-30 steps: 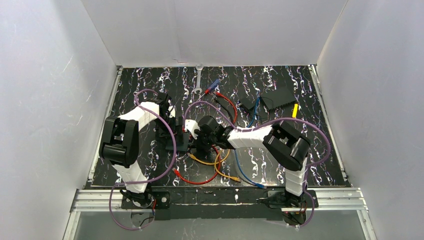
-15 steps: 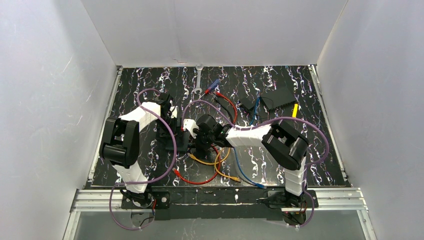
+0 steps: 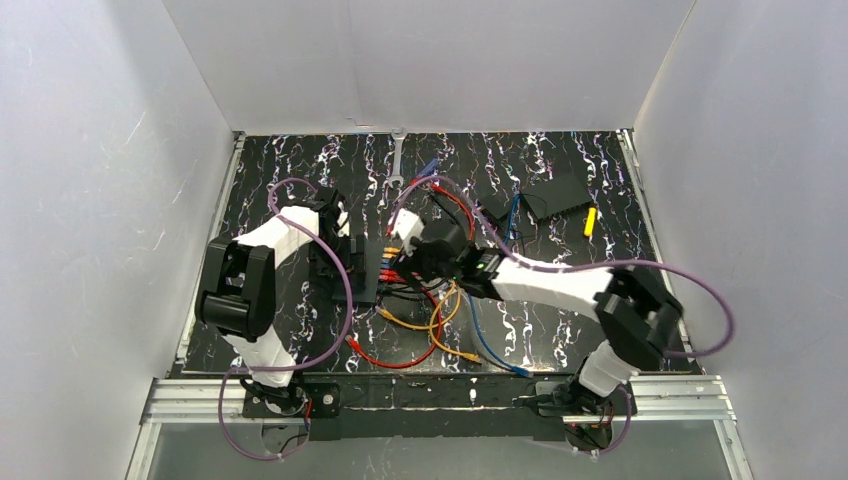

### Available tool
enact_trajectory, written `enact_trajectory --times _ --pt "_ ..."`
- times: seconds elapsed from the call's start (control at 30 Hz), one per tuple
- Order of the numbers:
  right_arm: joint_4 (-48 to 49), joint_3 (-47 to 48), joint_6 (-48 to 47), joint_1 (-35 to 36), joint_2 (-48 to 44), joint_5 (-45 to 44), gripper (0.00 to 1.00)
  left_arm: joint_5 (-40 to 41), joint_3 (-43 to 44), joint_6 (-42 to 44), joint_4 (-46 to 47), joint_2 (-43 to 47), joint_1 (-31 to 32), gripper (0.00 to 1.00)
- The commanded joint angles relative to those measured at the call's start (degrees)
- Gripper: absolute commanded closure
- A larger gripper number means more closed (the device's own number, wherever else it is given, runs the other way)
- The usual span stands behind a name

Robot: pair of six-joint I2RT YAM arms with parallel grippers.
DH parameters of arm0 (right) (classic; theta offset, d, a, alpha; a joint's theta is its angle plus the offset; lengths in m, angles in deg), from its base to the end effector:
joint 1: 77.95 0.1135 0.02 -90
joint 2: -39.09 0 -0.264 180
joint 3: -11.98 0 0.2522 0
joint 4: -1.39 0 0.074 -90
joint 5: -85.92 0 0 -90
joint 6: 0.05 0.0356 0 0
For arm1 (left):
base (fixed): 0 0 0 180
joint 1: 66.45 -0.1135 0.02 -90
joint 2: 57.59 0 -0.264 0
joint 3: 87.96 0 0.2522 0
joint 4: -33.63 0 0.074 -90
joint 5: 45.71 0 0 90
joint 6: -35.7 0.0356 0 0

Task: Insert the plug into the switch port
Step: Pick up the plug from the center of the board.

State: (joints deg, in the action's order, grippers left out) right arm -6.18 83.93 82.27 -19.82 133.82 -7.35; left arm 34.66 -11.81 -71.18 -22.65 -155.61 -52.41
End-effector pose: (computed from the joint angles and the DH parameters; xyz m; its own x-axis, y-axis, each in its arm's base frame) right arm 0.1965 0.3122 0.2236 -0.1546 -0.5013 -0.8514 -0.8502 0.5065 -0.1439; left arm 0.3025 -0.0818 0.1742 -0.9877 -0.0481 -0.1490 -0.0149 0.9762 -0.2163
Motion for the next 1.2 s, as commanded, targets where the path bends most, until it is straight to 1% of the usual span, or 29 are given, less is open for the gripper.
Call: enact_trajectory --times 0.0,0.03,0.17,0.2,0.27,0.43,0.57,0.7,0.77,0.8,1.03,1.17 --pt "1.18 -3.44 4.26 -2.47 -11.18 -13.03 0.13 2.86 -1.17 -0.76 -2.11 5.65 -0.25 0.17" --pt "0.28 -3.89 5.15 -3.38 -12.82 -15.40 0.10 3.57 -1.47 -0.59 -2.17 7.08 -0.24 0.17" --pt "-5.91 -3.82 6.97 -8.59 -16.14 -20.32 0.05 8.41 -2.32 0.07 -2.69 14.85 -0.29 0.14" --pt "-8.20 -3.79 7.13 -10.07 -16.38 -21.30 0.04 9.69 -2.55 0.25 -2.74 16.91 -0.25 0.09" --pt "-10.45 -3.97 6.97 -12.79 -16.27 -21.97 0.01 11.62 -3.07 0.48 -2.66 20.93 -0.27 0.05" --pt "-14.93 -1.99 2.80 -18.35 -12.21 -22.72 0.01 12.56 -4.96 0.70 -1.98 30.10 -0.18 0.04" --pt "-15.34 -0.53 -2.61 -22.29 -7.81 -23.13 0.01 14.10 -6.56 0.67 -1.25 36.60 0.72 0.02" --pt "-14.64 1.41 -8.37 -26.27 -2.79 -19.44 0.01 15.26 -6.91 0.97 -1.33 40.06 2.82 0.02" --pt "-12.95 1.82 -11.48 -27.85 -1.24 -18.86 0.01 15.74 -7.02 1.09 -1.26 41.07 3.84 0.02" --pt "-12.06 2.03 -12.48 -28.94 -0.76 -17.22 0.01 16.23 -7.10 1.17 -1.33 41.45 4.41 0.02" --pt "-10.63 7.43 -19.57 -34.74 3.67 0.93 0.01 18.10 -7.45 1.59 -1.42 42.98 7.63 0.02" --pt "-11.74 11.27 -22.50 -37.03 7.98 7.79 0.03 18.49 -7.61 1.67 -1.42 43.25 8.22 0.02"
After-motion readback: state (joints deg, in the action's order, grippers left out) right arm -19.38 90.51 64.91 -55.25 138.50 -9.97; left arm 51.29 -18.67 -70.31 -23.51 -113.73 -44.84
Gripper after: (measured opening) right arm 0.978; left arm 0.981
